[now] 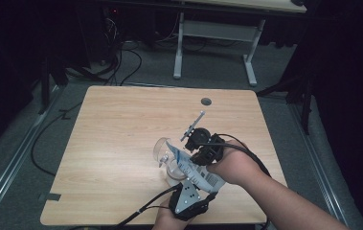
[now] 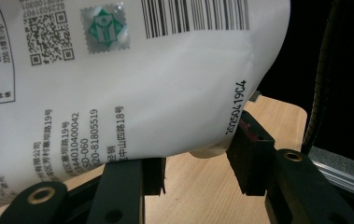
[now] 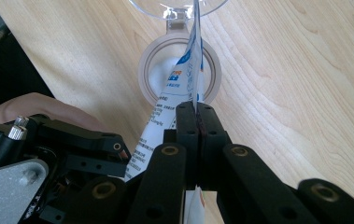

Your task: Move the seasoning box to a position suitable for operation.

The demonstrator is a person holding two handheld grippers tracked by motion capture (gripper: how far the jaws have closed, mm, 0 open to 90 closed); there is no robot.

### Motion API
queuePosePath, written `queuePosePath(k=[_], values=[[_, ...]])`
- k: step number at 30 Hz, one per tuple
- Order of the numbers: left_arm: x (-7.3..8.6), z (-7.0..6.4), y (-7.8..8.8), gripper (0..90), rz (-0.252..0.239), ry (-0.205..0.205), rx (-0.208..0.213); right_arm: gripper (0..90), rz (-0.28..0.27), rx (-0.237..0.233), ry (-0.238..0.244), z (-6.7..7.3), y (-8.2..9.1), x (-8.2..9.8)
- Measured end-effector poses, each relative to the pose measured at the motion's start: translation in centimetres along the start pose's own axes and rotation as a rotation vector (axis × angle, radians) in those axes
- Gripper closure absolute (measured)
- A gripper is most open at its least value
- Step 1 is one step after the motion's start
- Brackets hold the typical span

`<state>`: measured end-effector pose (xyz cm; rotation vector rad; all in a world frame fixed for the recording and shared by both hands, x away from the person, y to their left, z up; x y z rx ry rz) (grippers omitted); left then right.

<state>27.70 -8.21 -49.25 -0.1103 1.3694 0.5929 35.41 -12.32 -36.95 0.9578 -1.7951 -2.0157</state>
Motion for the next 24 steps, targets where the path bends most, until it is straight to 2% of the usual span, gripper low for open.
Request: queuePosePath(k=[24], values=[[0.28,0.13,-0.06,61.6,-0.004,0.000,-0.006,90.0,-0.011,0.005,0.006,0.06,0.26,-0.03]])
Point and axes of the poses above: each handheld gripper's, and its own axes: y roughly backward along the jaws, x roughly out of its underside, z roughly to its left, the point moved 5 cm from there along -y, roughly forward along the jaws, and after that the axes turned 15 degrees about -y, right-handed, at the moved point
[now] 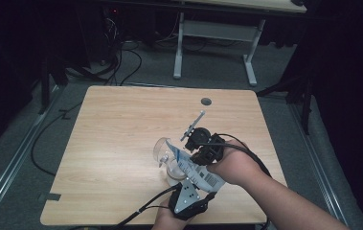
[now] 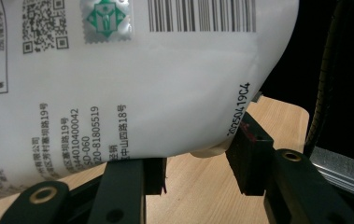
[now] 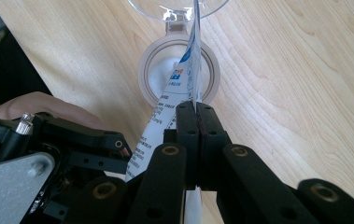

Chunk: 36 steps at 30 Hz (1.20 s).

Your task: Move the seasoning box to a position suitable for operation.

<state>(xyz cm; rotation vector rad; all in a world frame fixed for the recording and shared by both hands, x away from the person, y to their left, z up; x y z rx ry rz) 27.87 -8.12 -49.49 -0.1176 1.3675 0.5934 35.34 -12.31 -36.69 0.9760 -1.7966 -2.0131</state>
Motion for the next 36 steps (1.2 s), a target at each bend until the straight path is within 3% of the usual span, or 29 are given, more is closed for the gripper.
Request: queuePosePath(k=[36], values=[[-0.55,0.01,0.22,61.1,-0.009,0.009,0.007,89.9,0.001,0.004,0.009,0.20,-0.11,-0.28]])
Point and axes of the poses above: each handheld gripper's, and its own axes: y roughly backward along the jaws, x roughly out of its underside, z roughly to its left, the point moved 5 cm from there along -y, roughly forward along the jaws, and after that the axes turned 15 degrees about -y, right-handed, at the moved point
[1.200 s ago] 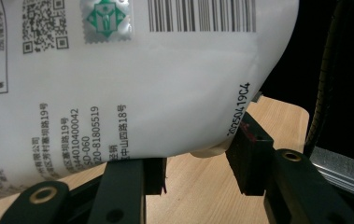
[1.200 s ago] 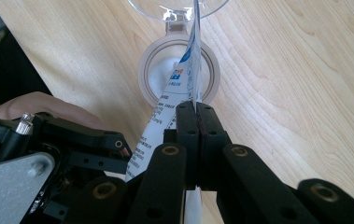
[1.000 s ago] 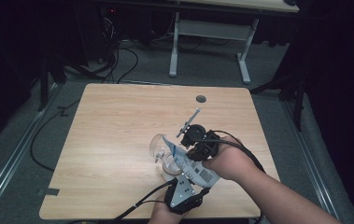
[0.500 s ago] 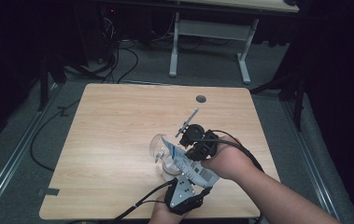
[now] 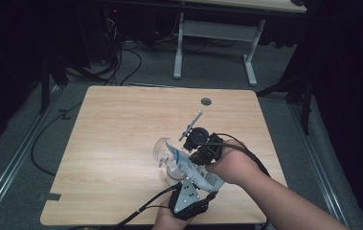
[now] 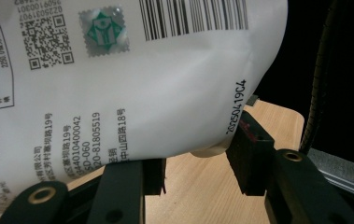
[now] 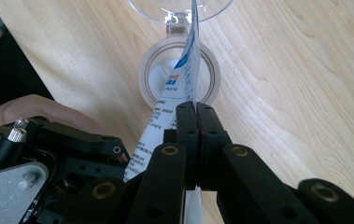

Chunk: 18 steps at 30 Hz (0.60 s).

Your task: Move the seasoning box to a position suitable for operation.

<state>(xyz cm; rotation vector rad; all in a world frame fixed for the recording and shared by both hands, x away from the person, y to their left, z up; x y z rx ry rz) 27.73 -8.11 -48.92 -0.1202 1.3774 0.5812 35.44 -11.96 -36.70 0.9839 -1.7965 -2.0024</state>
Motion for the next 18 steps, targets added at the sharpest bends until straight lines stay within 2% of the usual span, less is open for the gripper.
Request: queuePosePath(k=[18], values=[[0.18,-0.13,-0.07,61.2,0.001,-0.012,0.001,89.9,0.000,0.002,0.000,-0.09,0.13,0.21]])
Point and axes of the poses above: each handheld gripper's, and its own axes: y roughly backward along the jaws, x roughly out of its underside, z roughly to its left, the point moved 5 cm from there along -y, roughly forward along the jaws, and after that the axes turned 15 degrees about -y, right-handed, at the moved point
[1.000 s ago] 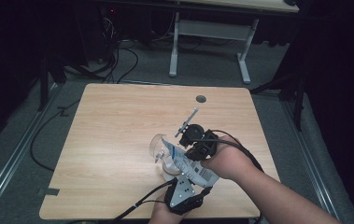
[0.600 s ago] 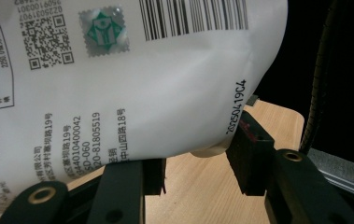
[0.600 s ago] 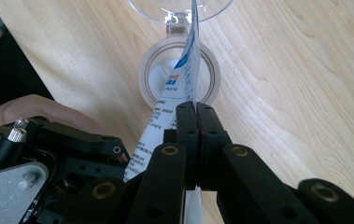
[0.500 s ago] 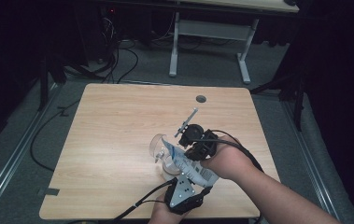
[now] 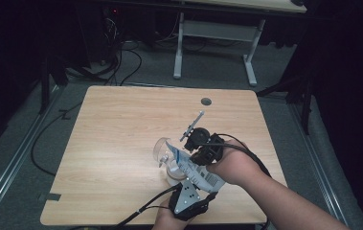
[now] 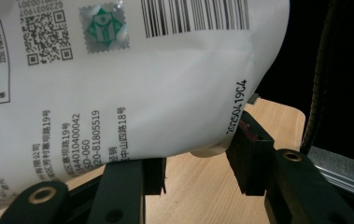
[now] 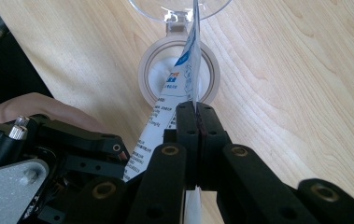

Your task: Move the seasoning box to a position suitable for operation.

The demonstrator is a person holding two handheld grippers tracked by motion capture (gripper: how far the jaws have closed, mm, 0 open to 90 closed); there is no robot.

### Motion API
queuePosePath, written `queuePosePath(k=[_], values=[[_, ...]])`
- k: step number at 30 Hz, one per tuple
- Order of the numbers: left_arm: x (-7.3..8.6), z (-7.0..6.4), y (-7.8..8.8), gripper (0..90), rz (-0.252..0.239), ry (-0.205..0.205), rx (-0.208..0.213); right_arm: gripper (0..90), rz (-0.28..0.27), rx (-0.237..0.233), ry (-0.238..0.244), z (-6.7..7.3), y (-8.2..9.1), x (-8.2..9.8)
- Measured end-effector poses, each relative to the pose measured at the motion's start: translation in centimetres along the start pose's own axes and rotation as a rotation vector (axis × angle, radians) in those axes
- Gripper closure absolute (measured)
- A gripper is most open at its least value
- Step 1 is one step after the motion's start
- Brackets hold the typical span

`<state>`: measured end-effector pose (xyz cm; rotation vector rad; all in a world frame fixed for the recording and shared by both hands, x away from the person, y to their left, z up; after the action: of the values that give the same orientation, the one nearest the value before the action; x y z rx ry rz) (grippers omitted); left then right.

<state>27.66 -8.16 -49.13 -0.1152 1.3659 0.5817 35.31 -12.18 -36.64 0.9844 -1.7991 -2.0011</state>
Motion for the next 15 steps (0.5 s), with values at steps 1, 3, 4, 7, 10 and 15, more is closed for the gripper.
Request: queuePosePath(k=[1,3,4,7,10,15], values=[[0.02,-0.03,-0.02,61.2,-0.001,0.001,0.000,90.0,0.001,0.000,-0.003,0.00,0.01,0.04],[0.09,-0.05,-0.03,61.2,0.002,-0.002,0.002,89.9,0.001,-0.002,-0.003,-0.06,0.02,0.11],[0.09,-0.07,-0.05,61.2,0.002,-0.002,0.002,89.9,0.002,0.000,-0.004,-0.09,0.04,0.16],[0.10,-0.11,-0.06,61.3,0.003,-0.003,0.004,89.9,0.000,-0.003,-0.004,-0.15,0.05,0.24],[0.05,-0.10,-0.04,61.3,0.002,-0.003,0.002,90.0,-0.002,-0.005,-0.007,-0.15,0.09,0.26],[-0.05,-0.07,0.03,61.3,-0.002,0.001,0.002,89.9,-0.002,-0.006,-0.002,-0.13,0.11,0.15]])
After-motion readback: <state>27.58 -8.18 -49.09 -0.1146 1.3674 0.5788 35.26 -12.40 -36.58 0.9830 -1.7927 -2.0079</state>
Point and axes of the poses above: each handheld gripper's, and its own axes: y roughly backward along the jaws, x roughly out of its underside, z roughly to its left, the point moved 5 cm from there along -y, roughly forward along the jaws, and after that the axes turned 15 degrees about -y, right-handed, at the moved point
